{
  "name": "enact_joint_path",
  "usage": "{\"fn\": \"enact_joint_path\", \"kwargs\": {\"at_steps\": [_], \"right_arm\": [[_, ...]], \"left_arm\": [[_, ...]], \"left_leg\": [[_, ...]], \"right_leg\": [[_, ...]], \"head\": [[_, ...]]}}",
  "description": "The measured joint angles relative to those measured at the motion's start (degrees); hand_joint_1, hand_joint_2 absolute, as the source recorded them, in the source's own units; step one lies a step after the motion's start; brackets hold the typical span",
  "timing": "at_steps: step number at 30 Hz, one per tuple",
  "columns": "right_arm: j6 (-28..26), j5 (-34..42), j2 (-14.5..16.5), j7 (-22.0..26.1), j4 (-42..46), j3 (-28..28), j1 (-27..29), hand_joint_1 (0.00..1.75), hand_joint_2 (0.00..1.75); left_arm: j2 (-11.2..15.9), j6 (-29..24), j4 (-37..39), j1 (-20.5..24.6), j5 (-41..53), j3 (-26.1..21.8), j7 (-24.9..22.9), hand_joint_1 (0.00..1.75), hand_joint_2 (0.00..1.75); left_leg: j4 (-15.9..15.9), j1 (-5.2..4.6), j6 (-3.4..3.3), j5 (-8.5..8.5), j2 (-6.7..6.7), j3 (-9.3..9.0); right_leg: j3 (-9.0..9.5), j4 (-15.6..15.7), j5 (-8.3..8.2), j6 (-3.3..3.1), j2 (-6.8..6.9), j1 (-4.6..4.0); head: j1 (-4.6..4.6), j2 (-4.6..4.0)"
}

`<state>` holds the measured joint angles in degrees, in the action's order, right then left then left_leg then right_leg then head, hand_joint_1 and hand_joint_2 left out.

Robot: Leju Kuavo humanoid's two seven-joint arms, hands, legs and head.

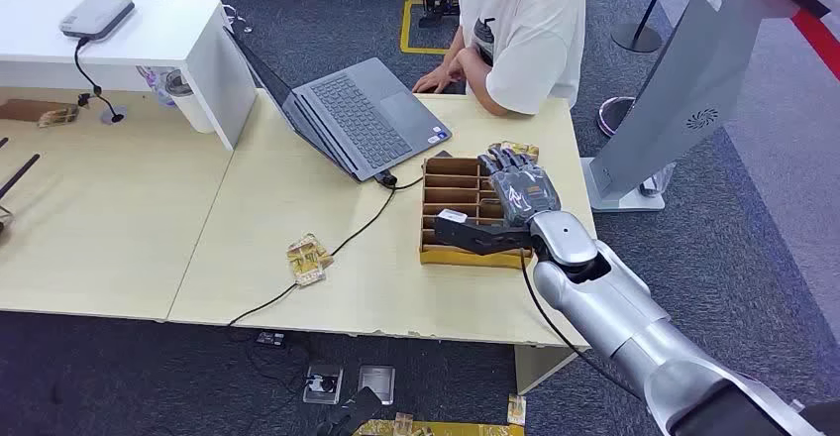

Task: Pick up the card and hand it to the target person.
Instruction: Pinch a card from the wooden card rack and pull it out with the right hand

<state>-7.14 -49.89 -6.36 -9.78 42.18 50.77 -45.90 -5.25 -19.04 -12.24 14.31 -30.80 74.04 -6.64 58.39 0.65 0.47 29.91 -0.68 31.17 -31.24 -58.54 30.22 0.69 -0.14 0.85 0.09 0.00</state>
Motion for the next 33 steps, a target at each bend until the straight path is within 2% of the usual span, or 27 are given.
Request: {"fn": "enact_joint_path", "kwargs": {"at_steps": [20, 33], "right_arm": [[0.1, 0.1, 0.2, 0.5, 0.0, 0.0, 0.0, 0.01, 1.75], [0.4, 0.2, 0.1, 0.2, 0.0, 0.0, 0.1, 0.36, 1.75]], "left_arm": [[0.0, -0.2, 0.0, -0.1, 0.1, -0.1, 0.0, 0.00, 1.75], [0.0, 0.3, 0.0, -0.1, 0.2, -0.1, -0.6, 0.00, 1.75]], "left_leg": [[0.0, 0.00, 0.00, 0.00, 0.00, -0.01], [0.0, 0.00, 0.00, 0.00, 0.00, -0.01]], "right_leg": [[0.00, 0.0, 0.00, 0.00, 0.00, 0.00], [0.00, 0.0, 0.00, 0.00, 0.00, 0.00]], "head": [[0.00, 0.00], [0.00, 0.00]]}}
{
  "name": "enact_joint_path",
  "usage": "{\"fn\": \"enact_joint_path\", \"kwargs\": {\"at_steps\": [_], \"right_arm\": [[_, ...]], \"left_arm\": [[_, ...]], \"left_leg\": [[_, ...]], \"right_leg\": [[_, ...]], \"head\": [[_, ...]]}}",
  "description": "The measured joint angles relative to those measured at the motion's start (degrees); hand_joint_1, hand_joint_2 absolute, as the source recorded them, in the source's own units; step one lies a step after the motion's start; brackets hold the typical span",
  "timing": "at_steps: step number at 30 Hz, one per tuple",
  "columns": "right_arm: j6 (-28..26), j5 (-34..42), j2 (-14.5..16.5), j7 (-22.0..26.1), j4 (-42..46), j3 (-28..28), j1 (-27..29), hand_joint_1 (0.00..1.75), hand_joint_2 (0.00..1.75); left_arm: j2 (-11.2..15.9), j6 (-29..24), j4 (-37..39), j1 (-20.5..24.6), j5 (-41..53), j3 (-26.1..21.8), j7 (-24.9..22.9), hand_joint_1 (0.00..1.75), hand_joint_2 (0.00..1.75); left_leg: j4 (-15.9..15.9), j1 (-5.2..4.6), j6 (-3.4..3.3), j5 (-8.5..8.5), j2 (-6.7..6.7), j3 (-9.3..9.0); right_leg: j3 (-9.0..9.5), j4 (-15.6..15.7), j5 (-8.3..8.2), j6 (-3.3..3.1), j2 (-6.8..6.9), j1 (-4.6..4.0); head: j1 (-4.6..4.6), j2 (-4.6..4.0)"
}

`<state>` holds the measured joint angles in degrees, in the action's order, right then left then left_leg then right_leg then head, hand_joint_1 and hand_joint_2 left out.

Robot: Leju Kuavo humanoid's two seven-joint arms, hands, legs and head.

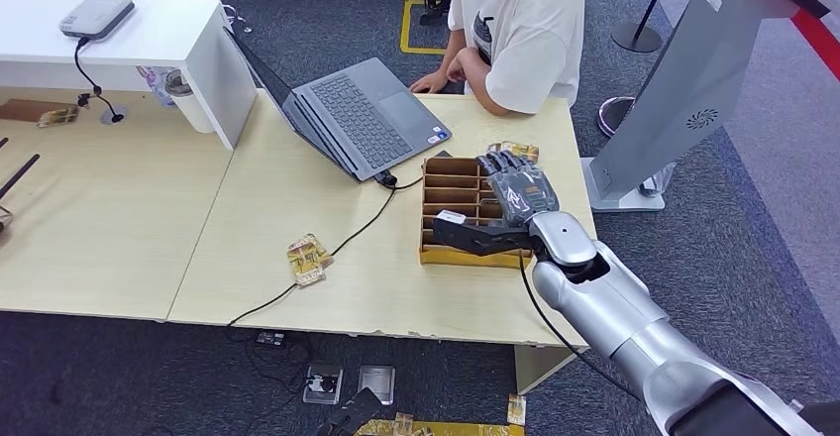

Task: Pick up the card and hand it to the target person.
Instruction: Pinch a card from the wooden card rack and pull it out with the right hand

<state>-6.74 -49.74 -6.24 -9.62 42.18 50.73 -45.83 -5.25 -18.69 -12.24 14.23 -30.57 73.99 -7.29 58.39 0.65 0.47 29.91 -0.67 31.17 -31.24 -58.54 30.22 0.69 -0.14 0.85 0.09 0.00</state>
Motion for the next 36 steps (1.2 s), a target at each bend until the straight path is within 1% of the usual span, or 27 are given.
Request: {"fn": "enact_joint_path", "kwargs": {"at_steps": [7, 10, 13, 14, 20, 24, 27, 29, 36], "right_arm": [[0.1, 0.2, 0.0, -0.1, 0.0, 0.0, 0.1, 0.41, 1.75], [0.1, 0.2, 0.0, -0.2, 0.0, 0.0, 0.1, 0.48, 1.75], [0.2, 0.2, 0.0, -0.2, 0.0, 0.0, 0.1, 0.87, 1.75], [0.2, 0.2, 0.0, -0.2, 0.0, 0.0, 0.1, 0.98, 1.75], [0.5, 0.3, 0.0, -0.2, 0.0, 0.0, 0.1, 1.01, 1.75], [0.6, 0.6, 0.0, -0.6, 0.0, 0.0, 0.2, 0.81, 1.75], [0.7, 0.8, -0.1, -0.7, 0.0, 0.0, 0.4, 0.70, 1.75], [0.7, 0.9, -0.1, -0.7, 0.0, 0.0, 0.5, 0.69, 1.75], [0.6, 1.0, -0.2, -0.7, 0.0, -0.1, 0.9, 0.75, 1.75]], "left_arm": [[0.0, 0.0, 0.0, 0.0, 0.5, 0.0, -0.2, 0.00, 1.75], [0.0, 0.1, 0.0, 0.0, 0.7, 0.0, -0.2, 0.00, 1.75], [0.0, 0.1, 0.0, 0.0, 0.8, 0.0, -0.2, 0.00, 1.75], [0.0, 0.1, 0.0, 0.0, 0.8, 0.0, -0.2, 0.00, 1.75], [0.0, 0.3, 0.0, 0.0, 0.8, 0.0, -0.2, 0.00, 1.75], [0.0, 0.6, 0.0, 0.0, 0.9, 0.0, -0.3, 0.00, 1.75], [0.0, 0.6, 0.0, 0.0, 1.0, 0.0, -0.5, 0.00, 1.75], [0.1, 0.7, 0.0, -0.1, 1.0, 0.0, -0.6, 0.00, 1.75], [0.1, 0.7, 0.0, -0.3, 1.1, 0.1, -0.8, 0.00, 1.75]], "left_leg": [[0.0, 0.00, 0.00, 0.00, 0.00, 0.00], [0.0, 0.00, 0.00, 0.00, 0.00, 0.00], [0.0, 0.00, 0.00, 0.00, 0.00, 0.00], [0.0, 0.00, 0.00, 0.00, 0.00, 0.00], [0.0, 0.00, 0.00, 0.00, 0.00, 0.00], [0.0, 0.00, 0.00, 0.00, 0.00, 0.00], [0.0, 0.00, 0.00, 0.00, 0.00, 0.01], [0.0, 0.00, 0.00, 0.00, 0.00, 0.01], [0.0, 0.00, 0.00, 0.00, 0.00, 0.00]], "right_leg": [[0.00, 0.0, 0.00, 0.00, 0.00, 0.00], [0.00, 0.0, 0.00, 0.00, 0.00, 0.00], [0.00, 0.0, 0.00, 0.00, 0.00, 0.00], [0.00, 0.0, 0.00, 0.00, 0.00, 0.00], [0.00, 0.0, 0.00, 0.00, 0.00, 0.00], [0.00, 0.0, 0.00, 0.00, 0.00, 0.00], [0.00, 0.0, 0.00, 0.00, 0.00, 0.00], [-0.01, 0.0, 0.00, 0.00, 0.00, 0.00], [0.00, 0.0, 0.00, 0.00, 0.00, 0.00]], "head": [[0.00, 0.00], [0.00, 0.00], [0.00, 0.00], [0.00, 0.00], [0.00, 0.00], [-0.01, 0.00], [0.00, 0.00], [0.00, 0.00], [0.00, 0.00]]}}
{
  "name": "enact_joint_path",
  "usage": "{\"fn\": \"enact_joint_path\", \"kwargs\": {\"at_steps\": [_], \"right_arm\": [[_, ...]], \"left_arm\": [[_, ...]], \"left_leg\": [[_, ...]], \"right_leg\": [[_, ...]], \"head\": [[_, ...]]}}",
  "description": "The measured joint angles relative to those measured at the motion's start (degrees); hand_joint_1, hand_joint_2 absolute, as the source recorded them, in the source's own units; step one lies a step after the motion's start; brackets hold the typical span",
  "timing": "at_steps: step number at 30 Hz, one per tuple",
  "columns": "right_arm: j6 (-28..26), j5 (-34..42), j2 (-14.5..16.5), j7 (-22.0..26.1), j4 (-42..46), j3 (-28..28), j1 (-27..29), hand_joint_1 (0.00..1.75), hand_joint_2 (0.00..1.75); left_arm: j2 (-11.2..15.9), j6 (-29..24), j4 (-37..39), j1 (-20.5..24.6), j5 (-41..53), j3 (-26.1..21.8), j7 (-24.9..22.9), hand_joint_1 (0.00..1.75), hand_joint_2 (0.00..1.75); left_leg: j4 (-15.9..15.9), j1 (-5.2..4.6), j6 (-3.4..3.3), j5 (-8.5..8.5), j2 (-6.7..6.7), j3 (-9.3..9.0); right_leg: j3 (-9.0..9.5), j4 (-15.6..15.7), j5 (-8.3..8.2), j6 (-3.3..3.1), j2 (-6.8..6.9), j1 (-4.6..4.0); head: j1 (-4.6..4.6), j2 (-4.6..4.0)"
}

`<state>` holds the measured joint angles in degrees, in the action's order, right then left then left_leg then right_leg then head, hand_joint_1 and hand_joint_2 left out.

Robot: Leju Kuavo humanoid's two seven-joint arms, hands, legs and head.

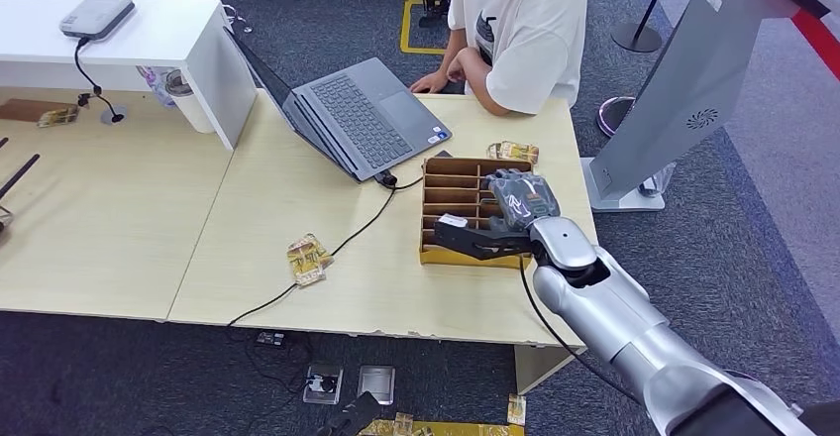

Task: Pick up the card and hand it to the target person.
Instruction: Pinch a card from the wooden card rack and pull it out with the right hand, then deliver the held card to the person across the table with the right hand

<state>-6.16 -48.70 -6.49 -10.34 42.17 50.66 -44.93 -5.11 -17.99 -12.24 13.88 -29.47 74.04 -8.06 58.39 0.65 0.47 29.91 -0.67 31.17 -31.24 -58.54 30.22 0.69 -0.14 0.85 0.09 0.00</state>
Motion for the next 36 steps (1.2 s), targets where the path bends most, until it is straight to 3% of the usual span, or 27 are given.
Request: {"fn": "enact_joint_path", "kwargs": {"at_steps": [6, 13, 28, 32, 36], "right_arm": [[0.0, 0.0, -0.1, 0.2, 0.0, -0.1, 0.1, 0.96, 1.75], [-0.3, -0.3, -0.2, 0.2, 0.0, -0.2, 0.0, 1.71, 1.75], [-1.5, -1.2, -0.9, 1.2, 0.6, -0.4, -0.1, 1.75, 1.75], [-4.8, -1.7, -1.3, 1.1, 1.7, -0.7, -0.1, 1.75, 1.75], [-11.5, -2.5, -1.6, 0.4, 4.1, -1.9, -0.4, 1.75, 1.75]], "left_arm": [[0.0, 0.0, 0.0, 0.0, 0.1, 0.0, -0.1, 0.00, 1.75], [0.0, 0.2, 0.0, 0.0, 0.3, 0.1, -0.1, 0.00, 1.75], [0.0, 0.4, 0.0, 0.4, 0.6, 0.1, 0.7, 0.00, 1.75], [0.0, 0.4, 0.0, 0.4, 0.6, 0.0, 0.9, 0.00, 1.75], [0.0, 0.4, 0.0, 0.4, 0.6, 0.0, 1.2, 0.00, 1.75]], "left_leg": [[0.0, 0.00, 0.00, 0.00, 0.00, 0.00], [0.0, 0.00, 0.00, 0.00, 0.00, 0.00], [0.0, 0.00, 0.00, 0.00, 0.00, -0.01], [0.0, 0.00, 0.00, 0.00, 0.00, -0.01], [0.0, 0.00, 0.00, 0.00, 0.00, -0.01]], "right_leg": [[0.00, 0.0, 0.00, 0.00, 0.00, 0.00], [0.00, 0.0, 0.00, 0.00, 0.00, 0.00], [0.00, 0.0, 0.00, 0.00, 0.00, 0.00], [0.00, 0.0, 0.00, 0.00, -0.01, 0.00], [0.00, 0.0, 0.00, 0.00, -0.01, 0.00]], "head": [[0.01, 0.00], [-0.01, 0.00], [-0.01, 0.00], [0.00, 0.00], [0.01, 0.00]]}}
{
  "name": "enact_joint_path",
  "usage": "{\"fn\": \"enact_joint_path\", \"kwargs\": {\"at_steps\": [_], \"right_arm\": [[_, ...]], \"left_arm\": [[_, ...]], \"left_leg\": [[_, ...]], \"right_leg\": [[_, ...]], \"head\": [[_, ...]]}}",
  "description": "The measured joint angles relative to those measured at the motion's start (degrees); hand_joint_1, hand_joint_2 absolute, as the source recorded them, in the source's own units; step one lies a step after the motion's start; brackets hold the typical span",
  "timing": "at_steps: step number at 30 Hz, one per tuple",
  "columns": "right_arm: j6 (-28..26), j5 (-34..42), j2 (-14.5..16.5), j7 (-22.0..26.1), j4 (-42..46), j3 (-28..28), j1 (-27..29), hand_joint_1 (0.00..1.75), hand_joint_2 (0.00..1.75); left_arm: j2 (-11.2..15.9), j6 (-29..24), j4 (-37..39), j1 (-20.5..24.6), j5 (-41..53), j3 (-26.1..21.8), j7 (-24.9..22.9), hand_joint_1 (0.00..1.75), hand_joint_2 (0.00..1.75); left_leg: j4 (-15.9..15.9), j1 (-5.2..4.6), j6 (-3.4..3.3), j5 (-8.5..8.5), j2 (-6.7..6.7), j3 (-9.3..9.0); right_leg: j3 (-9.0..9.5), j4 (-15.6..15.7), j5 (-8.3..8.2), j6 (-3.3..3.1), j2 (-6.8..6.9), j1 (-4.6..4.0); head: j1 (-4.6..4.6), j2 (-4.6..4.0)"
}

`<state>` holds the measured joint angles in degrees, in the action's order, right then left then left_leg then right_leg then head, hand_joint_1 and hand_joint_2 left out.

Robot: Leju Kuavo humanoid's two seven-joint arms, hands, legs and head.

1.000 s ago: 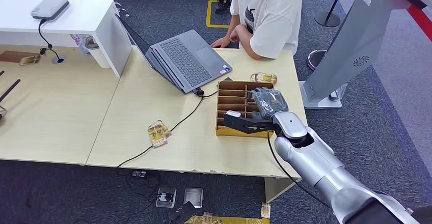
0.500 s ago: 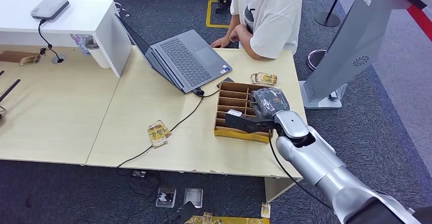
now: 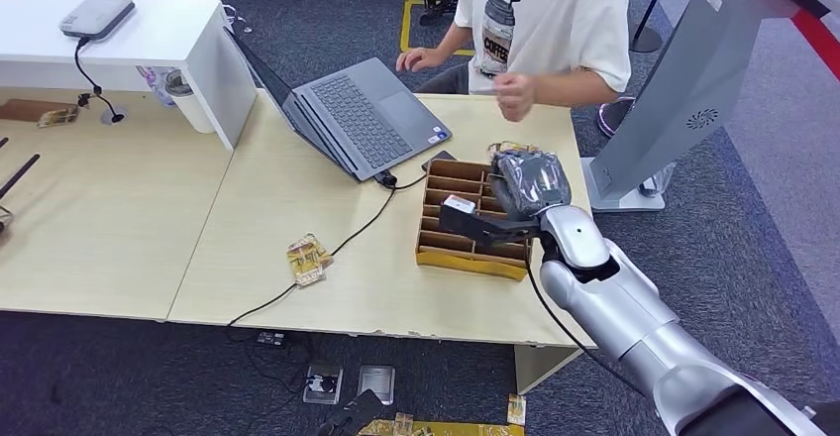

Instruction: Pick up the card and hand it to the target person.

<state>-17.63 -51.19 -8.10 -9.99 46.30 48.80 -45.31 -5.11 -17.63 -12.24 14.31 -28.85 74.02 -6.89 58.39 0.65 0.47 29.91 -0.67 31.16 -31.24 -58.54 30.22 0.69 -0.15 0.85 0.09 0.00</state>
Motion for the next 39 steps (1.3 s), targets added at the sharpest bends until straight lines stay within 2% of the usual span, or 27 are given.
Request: {"fn": "enact_joint_path", "kwargs": {"at_steps": [4, 8, 12, 18, 22, 32, 36, 39], "right_arm": [[-6.5, -0.6, -0.2, -0.7, 2.7, -1.7, -0.8, 1.75, 1.75], [-10.0, -1.3, -0.5, -1.2, 5.0, -3.5, -1.0, 1.75, 1.75], [-11.8, -2.4, -0.5, -1.8, 7.0, -5.0, -1.1, 1.75, 1.75], [-11.4, -3.5, -0.1, -1.7, 8.0, -5.6, -1.1, 1.69, 1.75], [-11.5, -4.1, 1.2, -1.0, 7.2, -5.7, -1.1, 0.01, 1.75], [-10.9, -3.8, 4.6, 0.4, 4.0, -5.6, -1.7, 0.00, 1.75], [-7.6, -3.3, 5.3, 0.5, 2.9, -5.5, -2.1, 0.00, 1.75], [-3.2, -1.5, 5.5, 0.8, 2.3, -5.5, -2.5, 0.00, 1.75]], "left_arm": [[0.0, -0.1, 0.0, 0.0, 0.0, 0.0, 0.2, 0.00, 1.75], [0.0, 0.0, 0.0, 0.0, 0.1, 0.0, 0.3, 0.00, 1.75], [0.0, 0.1, 0.0, 0.0, 0.4, 0.0, 0.1, 0.00, 1.75], [0.0, 0.0, 0.0, 0.0, 0.4, 0.0, -0.4, 0.00, 1.75], [0.0, 0.0, 0.0, 0.0, 0.4, 0.0, -0.4, 0.00, 1.75], [0.0, 0.3, 0.0, 0.1, 0.3, 0.0, -0.7, 0.00, 1.75], [0.0, 0.6, 0.0, 0.1, 0.1, 0.0, -1.0, 0.00, 1.75], [0.0, 0.6, 0.0, 0.0, 0.1, -0.1, -1.3, 0.00, 1.75]], "left_leg": [[0.0, 0.00, 0.00, 0.00, 0.00, -0.01], [0.0, 0.00, 0.00, 0.00, 0.00, -0.01], [0.0, 0.00, 0.00, 0.00, 0.00, -0.01], [0.0, 0.00, 0.00, 0.00, -0.01, 0.02], [0.0, 0.00, 0.00, 0.00, -0.01, 0.03], [0.0, 0.00, 0.00, 0.00, 0.00, 0.02], [0.0, 0.00, 0.00, -0.01, 0.00, 0.02], [0.0, 0.00, 0.00, -0.01, 0.00, 0.02]], "right_leg": [[0.01, 0.0, 0.00, 0.00, 0.00, 0.00], [0.00, 0.0, 0.00, 0.00, 0.00, 0.00], [0.00, 0.0, 0.00, 0.00, 0.00, 0.00], [0.00, 0.0, 0.00, 0.00, 0.00, 0.00], [-0.02, 0.0, 0.00, 0.00, 0.00, 0.00], [0.00, 0.0, 0.00, 0.00, 0.00, 0.00], [0.01, 0.0, -0.01, 0.00, 0.01, 0.00], [0.00, 0.0, -0.01, 0.00, 0.01, 0.00]], "head": [[-0.01, 0.00], [0.01, 0.00], [0.00, 0.00], [0.01, 0.00], [-0.02, 0.00], [0.01, 0.00], [0.05, 0.00], [0.04, 0.00]]}}
